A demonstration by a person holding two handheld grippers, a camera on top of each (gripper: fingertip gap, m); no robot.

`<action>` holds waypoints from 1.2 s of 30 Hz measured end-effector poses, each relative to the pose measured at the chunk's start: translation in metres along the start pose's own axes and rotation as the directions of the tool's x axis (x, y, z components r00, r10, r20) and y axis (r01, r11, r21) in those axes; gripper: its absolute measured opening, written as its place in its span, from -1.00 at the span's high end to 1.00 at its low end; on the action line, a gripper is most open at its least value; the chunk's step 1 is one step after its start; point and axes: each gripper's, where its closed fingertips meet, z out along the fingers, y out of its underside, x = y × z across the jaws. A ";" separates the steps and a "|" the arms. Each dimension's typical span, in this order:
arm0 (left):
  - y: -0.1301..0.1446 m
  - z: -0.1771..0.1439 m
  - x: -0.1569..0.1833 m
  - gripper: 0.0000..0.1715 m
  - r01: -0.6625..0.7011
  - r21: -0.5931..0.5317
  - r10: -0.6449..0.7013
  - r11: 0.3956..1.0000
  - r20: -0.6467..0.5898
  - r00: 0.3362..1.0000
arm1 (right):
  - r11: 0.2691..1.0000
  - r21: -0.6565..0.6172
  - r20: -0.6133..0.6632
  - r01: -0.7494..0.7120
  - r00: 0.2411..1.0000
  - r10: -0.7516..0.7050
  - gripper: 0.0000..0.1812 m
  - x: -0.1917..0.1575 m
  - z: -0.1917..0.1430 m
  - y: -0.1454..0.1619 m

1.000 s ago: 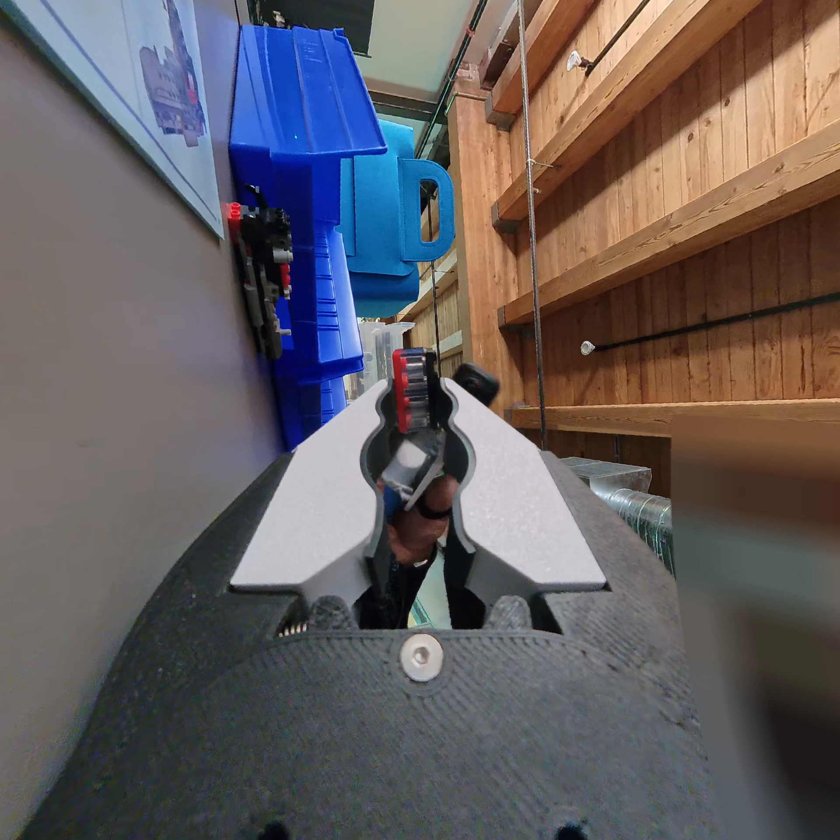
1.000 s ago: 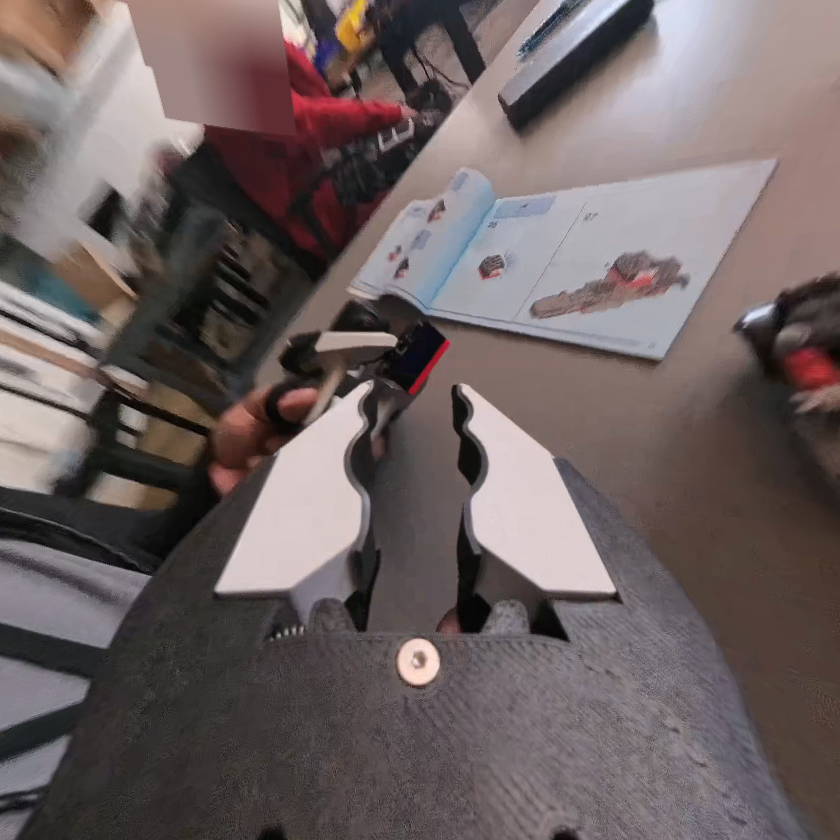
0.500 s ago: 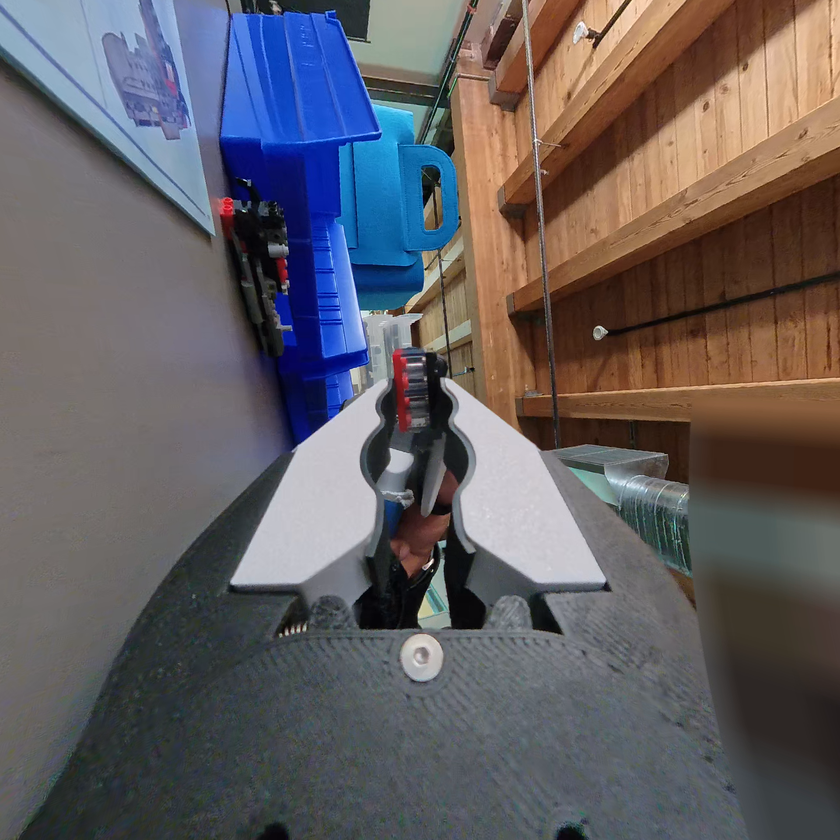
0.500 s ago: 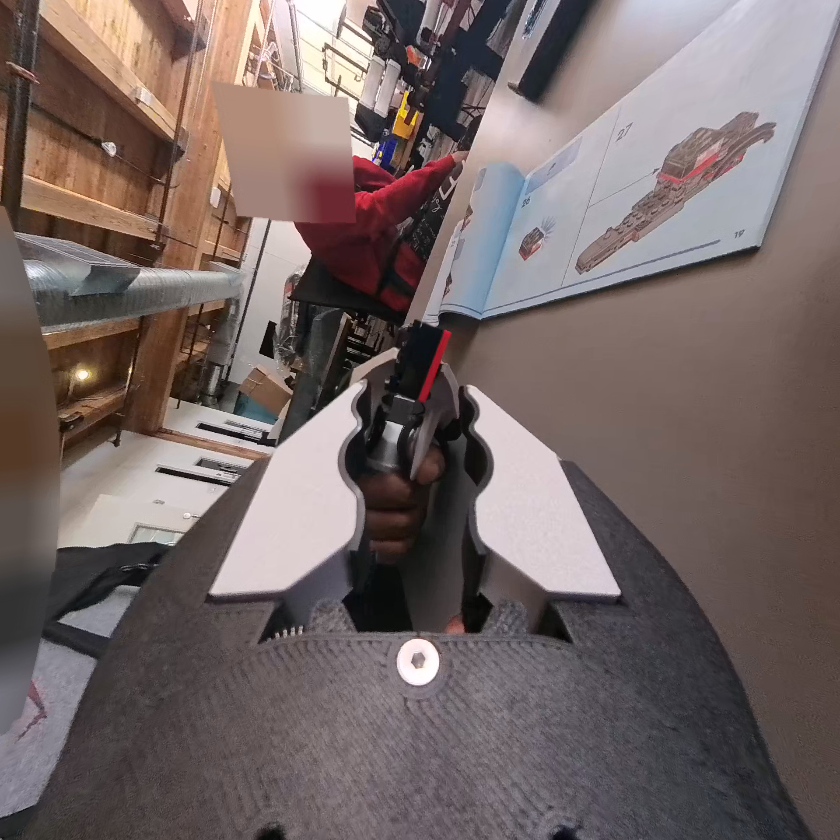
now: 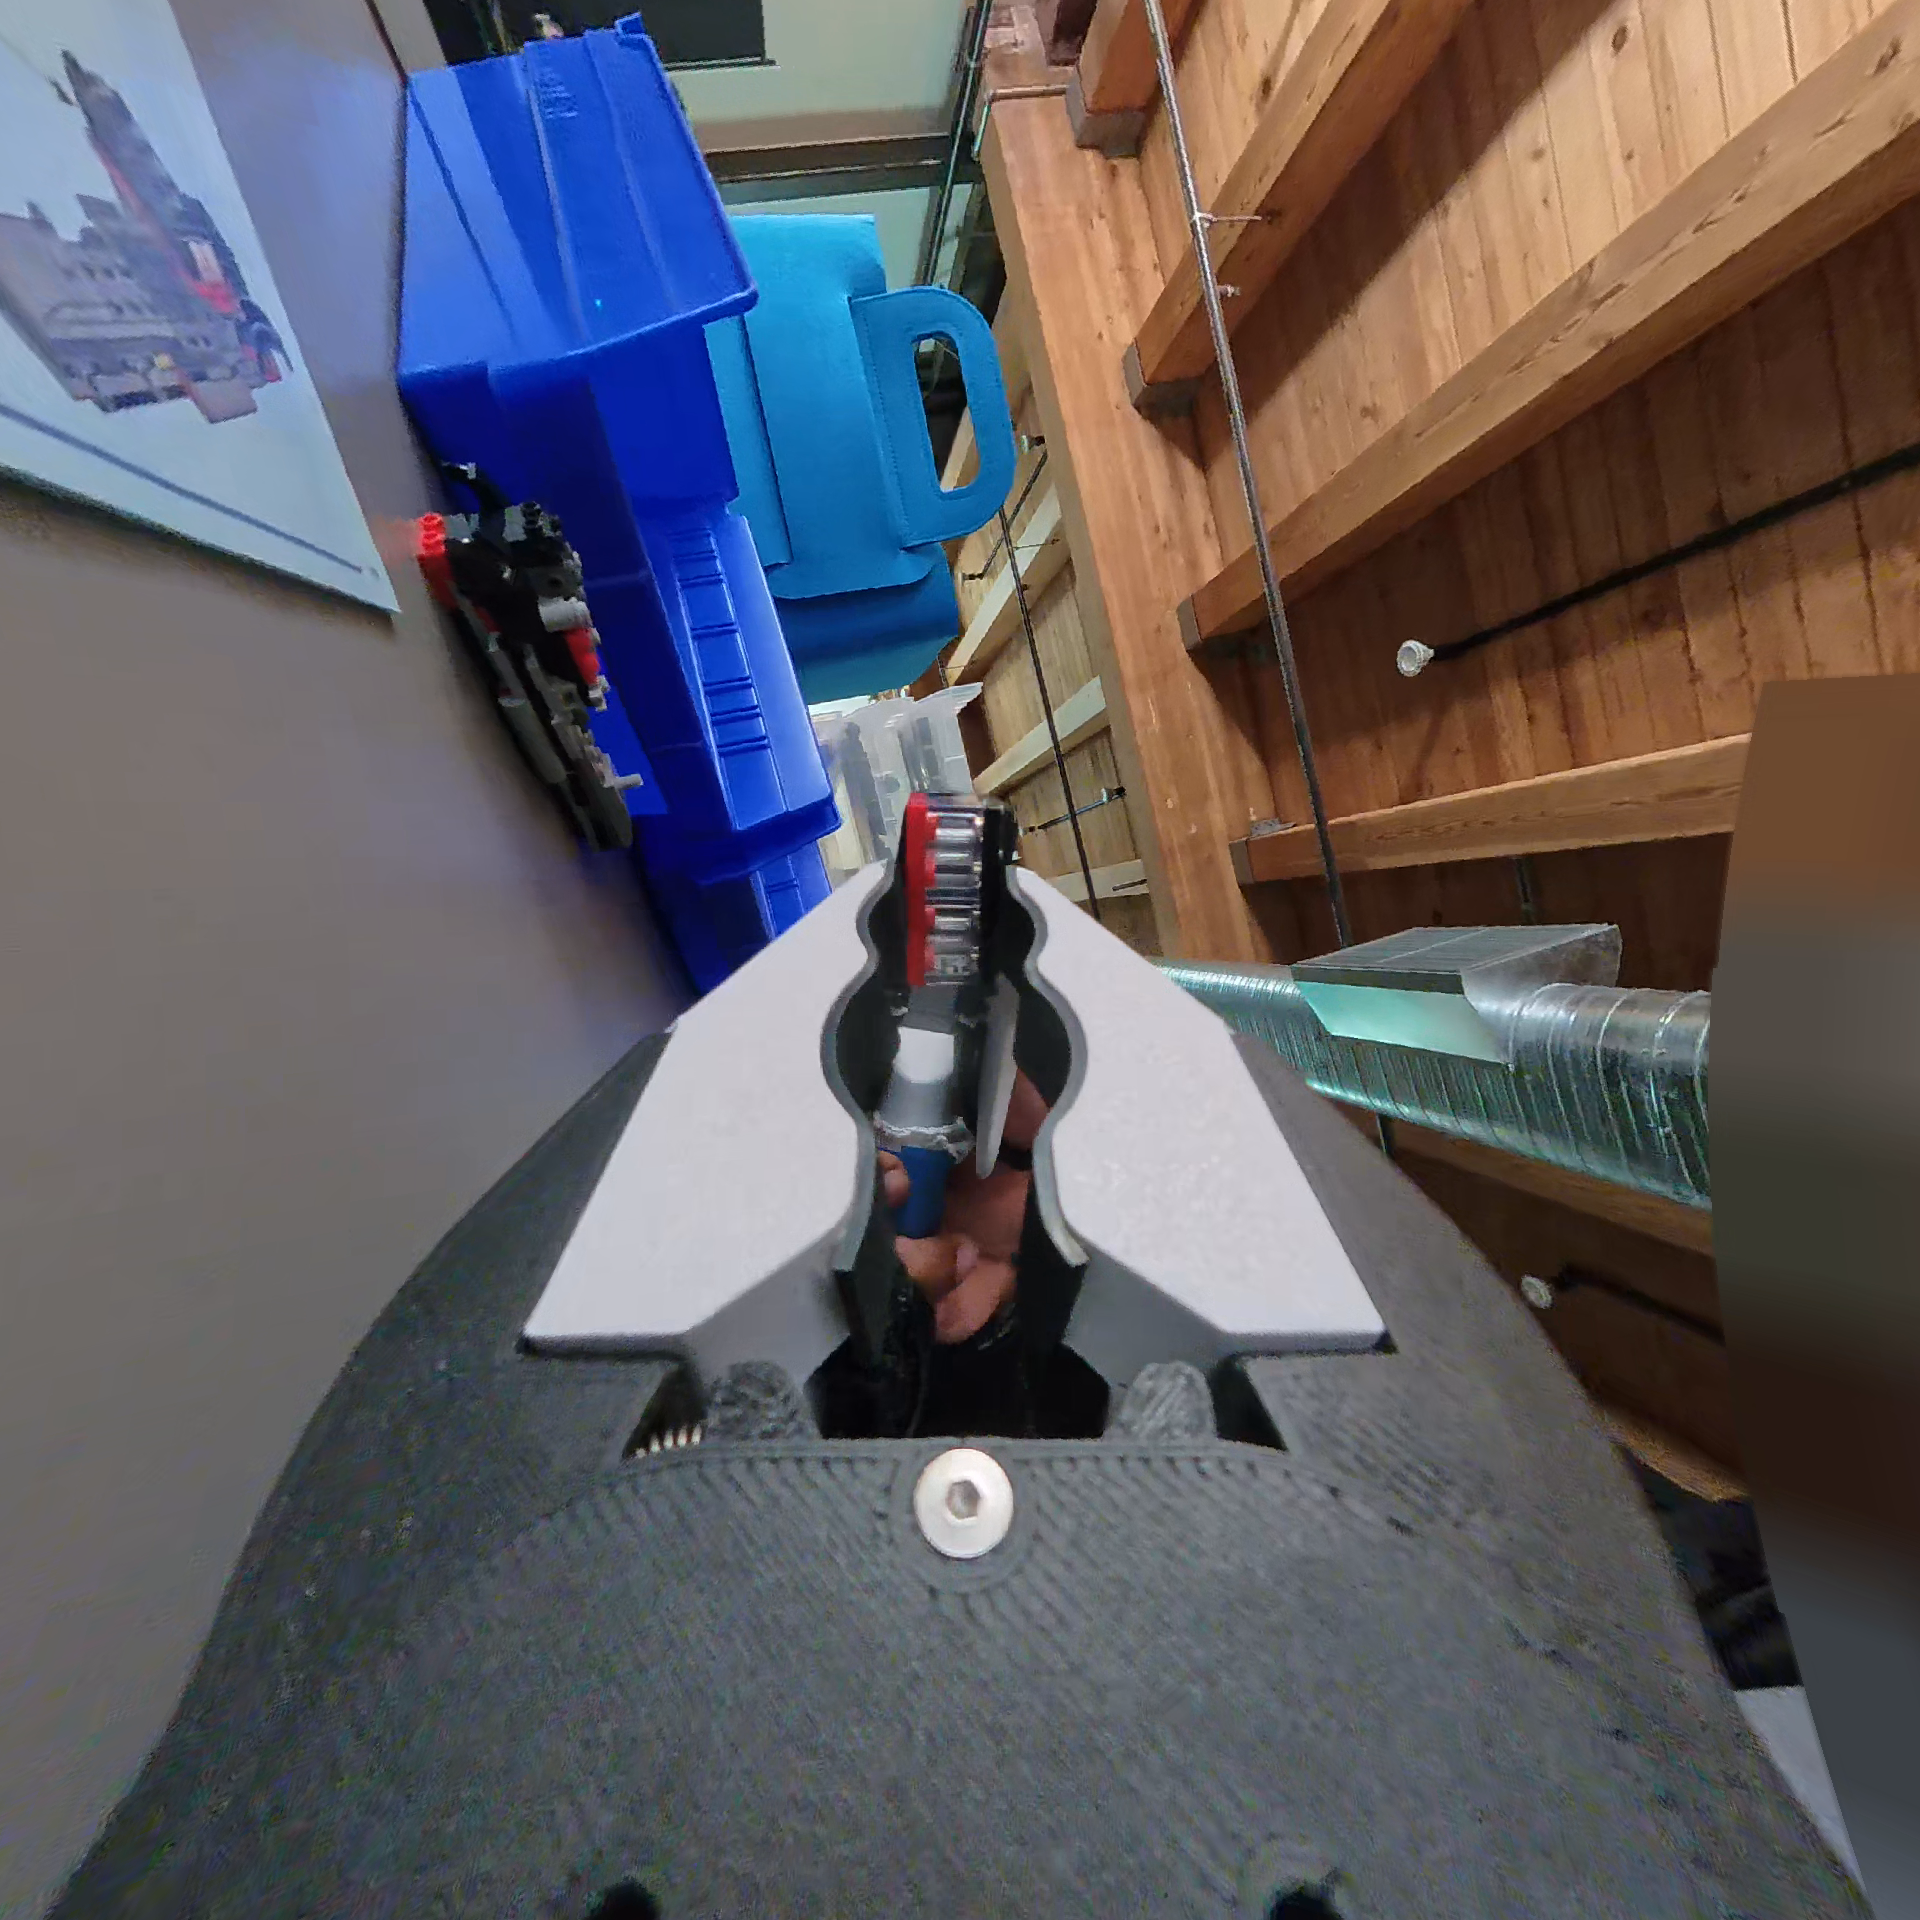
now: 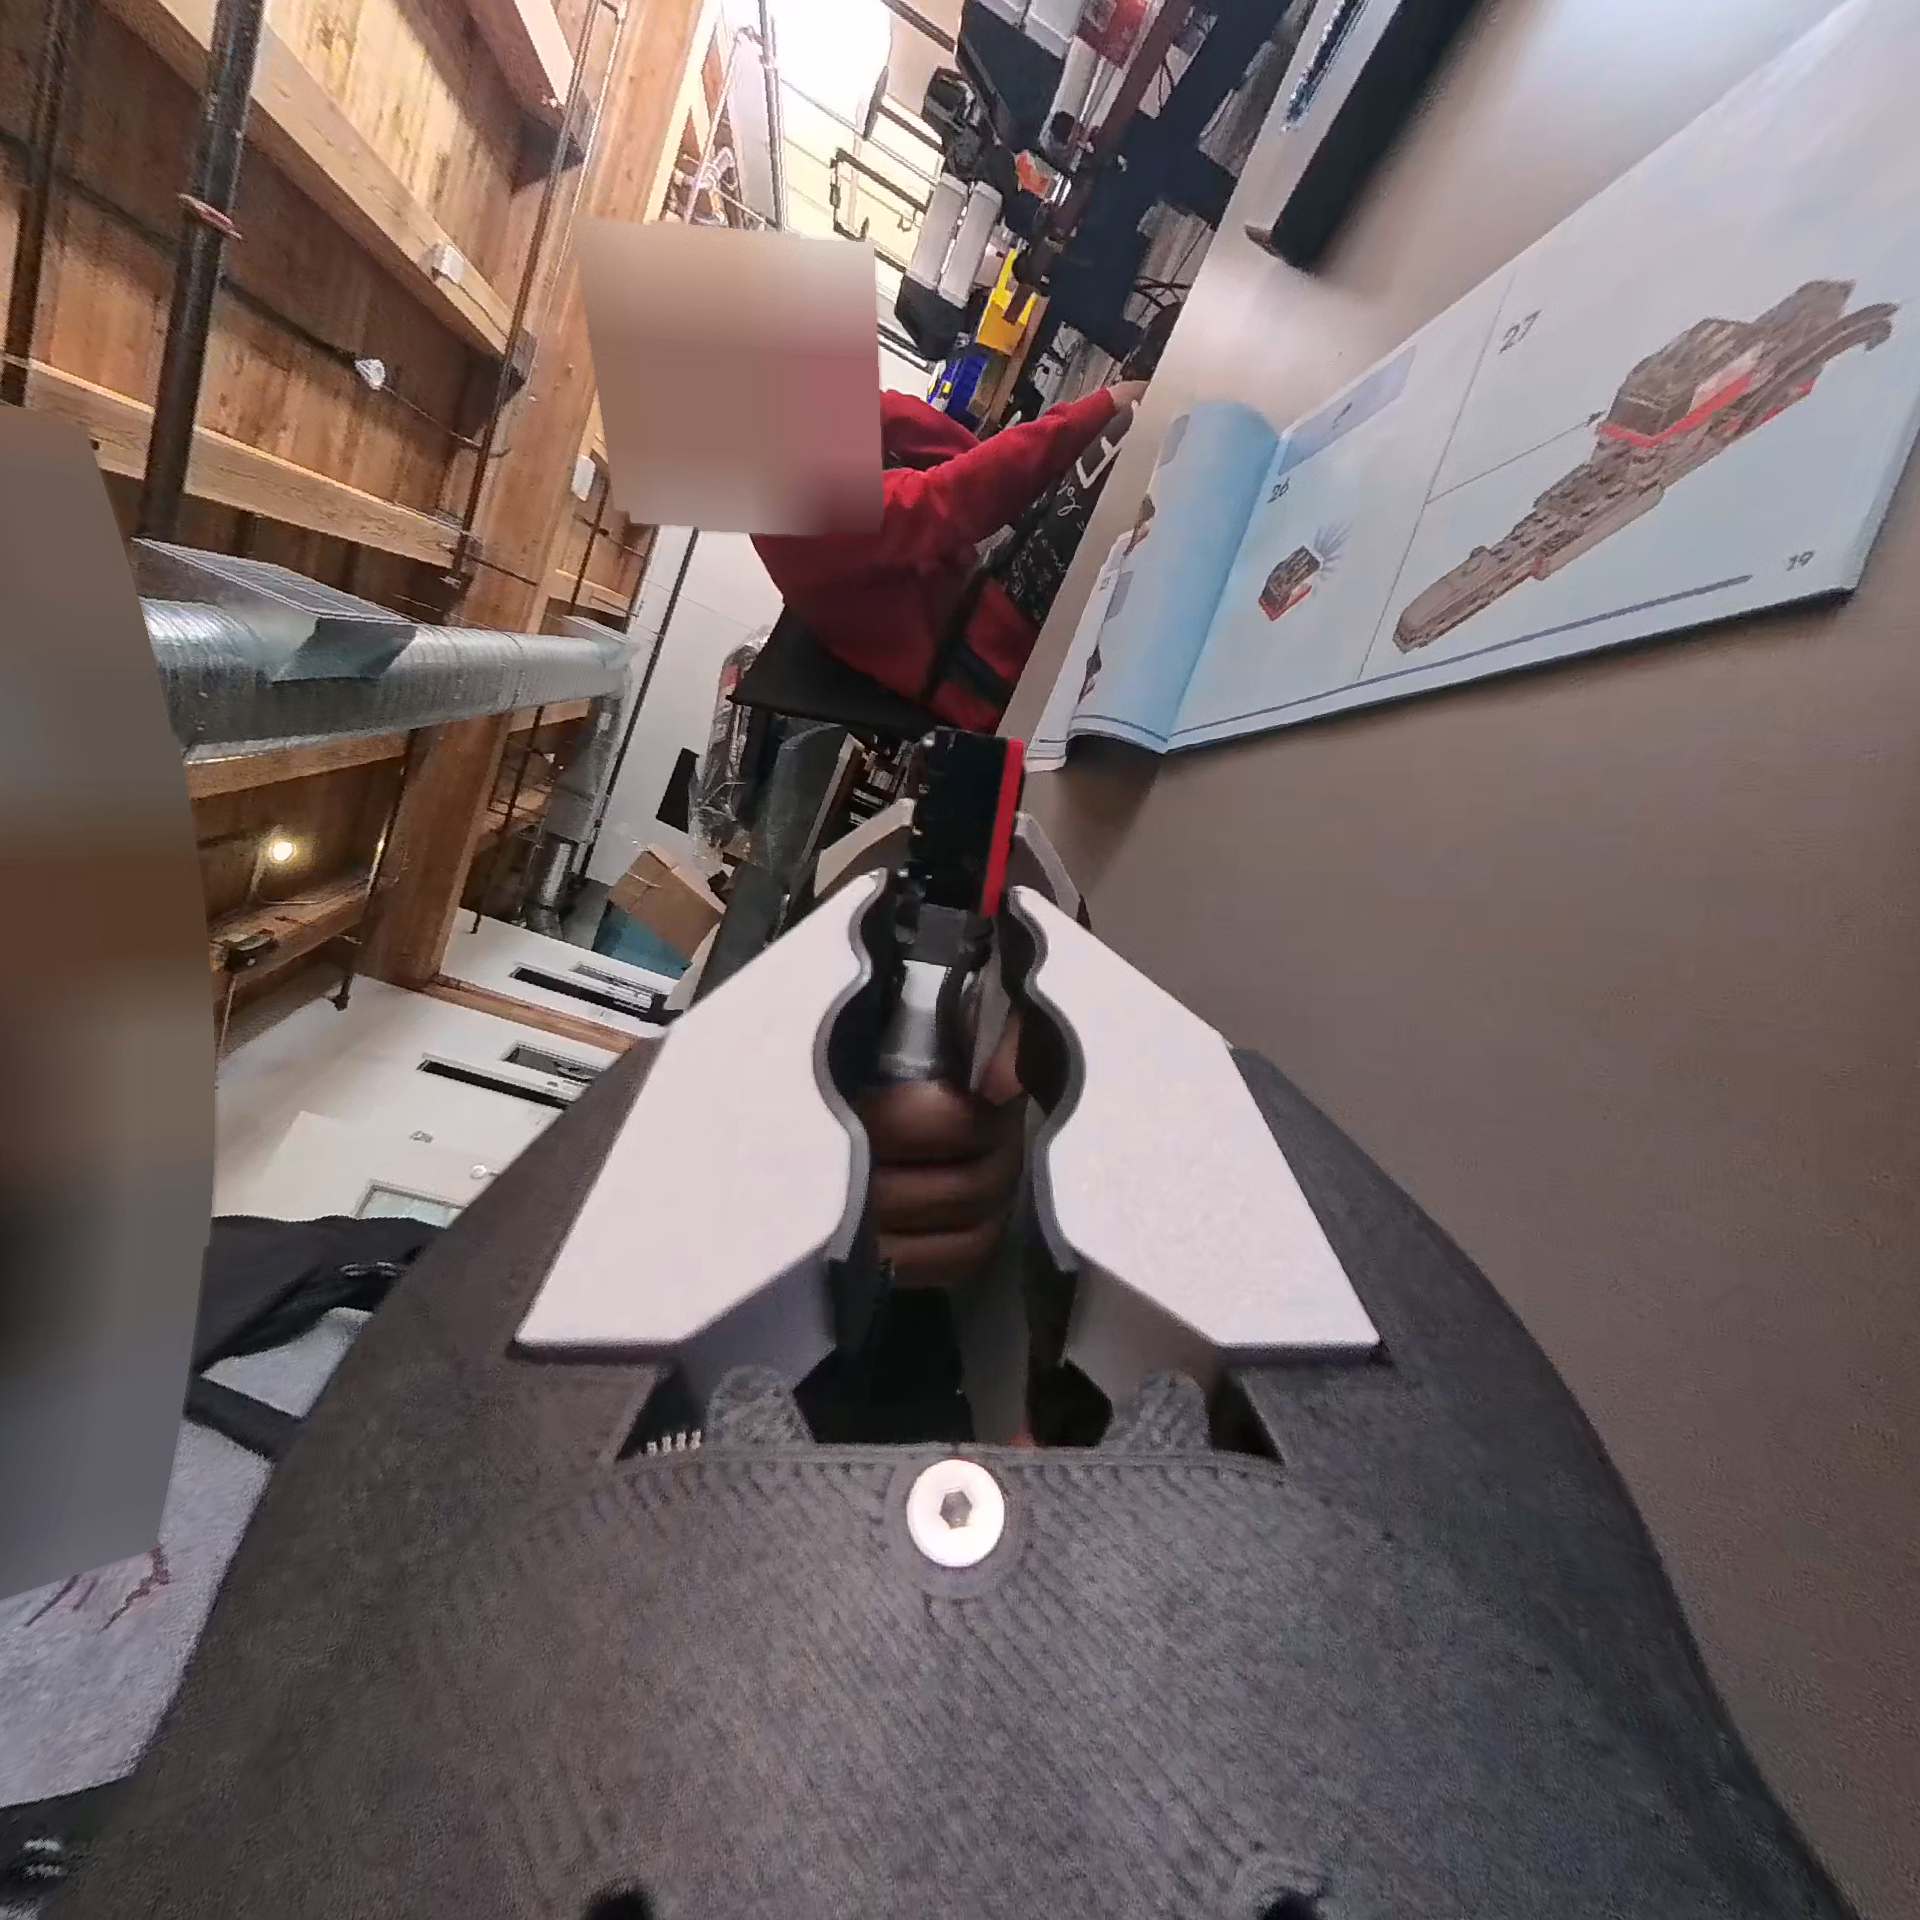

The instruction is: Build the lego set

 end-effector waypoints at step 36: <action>0.002 0.001 0.025 0.79 -0.341 -0.060 0.337 0.938 -0.064 0.939 | 0.995 0.031 0.130 -0.095 0.987 0.090 0.79 -0.019 0.002 -0.004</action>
